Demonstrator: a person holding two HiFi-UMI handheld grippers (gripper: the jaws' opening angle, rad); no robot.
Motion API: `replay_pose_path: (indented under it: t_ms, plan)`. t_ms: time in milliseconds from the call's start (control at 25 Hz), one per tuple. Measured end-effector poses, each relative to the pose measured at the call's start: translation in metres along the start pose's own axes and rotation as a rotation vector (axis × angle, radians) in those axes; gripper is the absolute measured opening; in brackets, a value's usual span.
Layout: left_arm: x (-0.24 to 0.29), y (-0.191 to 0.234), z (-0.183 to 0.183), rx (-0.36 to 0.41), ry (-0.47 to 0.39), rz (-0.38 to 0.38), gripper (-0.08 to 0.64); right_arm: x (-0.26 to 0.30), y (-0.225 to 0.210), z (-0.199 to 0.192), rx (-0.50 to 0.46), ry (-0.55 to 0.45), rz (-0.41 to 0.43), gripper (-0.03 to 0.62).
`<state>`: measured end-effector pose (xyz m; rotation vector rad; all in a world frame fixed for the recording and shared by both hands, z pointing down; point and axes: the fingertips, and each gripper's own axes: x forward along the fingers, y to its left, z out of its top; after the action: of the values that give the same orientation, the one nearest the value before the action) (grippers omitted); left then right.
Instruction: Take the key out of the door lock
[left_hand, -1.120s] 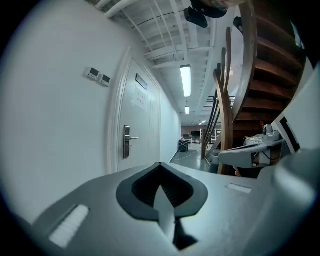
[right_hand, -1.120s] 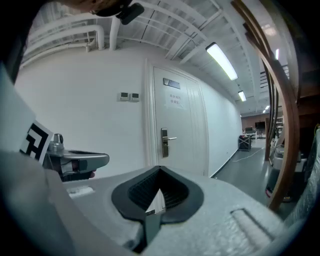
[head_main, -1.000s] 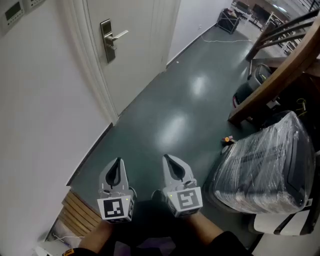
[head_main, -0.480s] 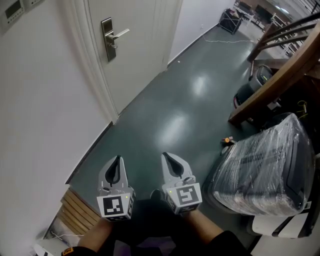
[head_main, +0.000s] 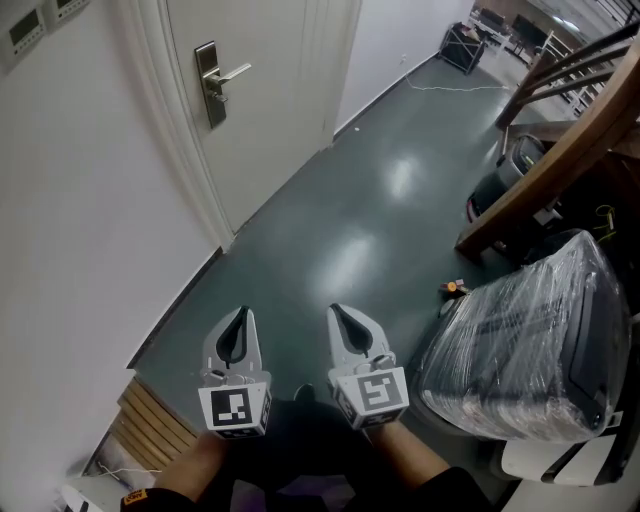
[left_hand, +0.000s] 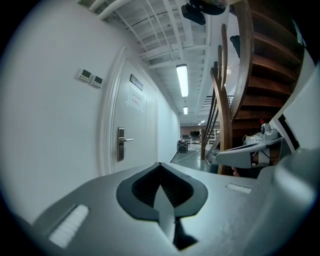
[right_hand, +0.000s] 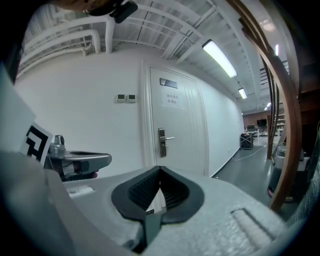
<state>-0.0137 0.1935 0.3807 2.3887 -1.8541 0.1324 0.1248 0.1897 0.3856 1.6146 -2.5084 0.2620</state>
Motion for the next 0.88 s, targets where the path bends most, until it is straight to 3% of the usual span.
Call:
replay_pose_path:
  t_ms: [440,640,880]
  plan:
    - [0.038,-0.008,-0.004,0.024,0.007,-0.009,0.018,0.023,-0.034,-0.003,0.021,0.016,-0.001,-0.009]
    - [0.083,0.017,-0.004,-0.004,0.046,0.013,0.018,0.068,-0.051,0.004,0.003,0.01,-0.009,-0.009]
    - [0.156,0.061,0.007,-0.002,0.012,-0.013,0.018,0.147,-0.054,0.024,-0.007,0.03,-0.02,-0.009]
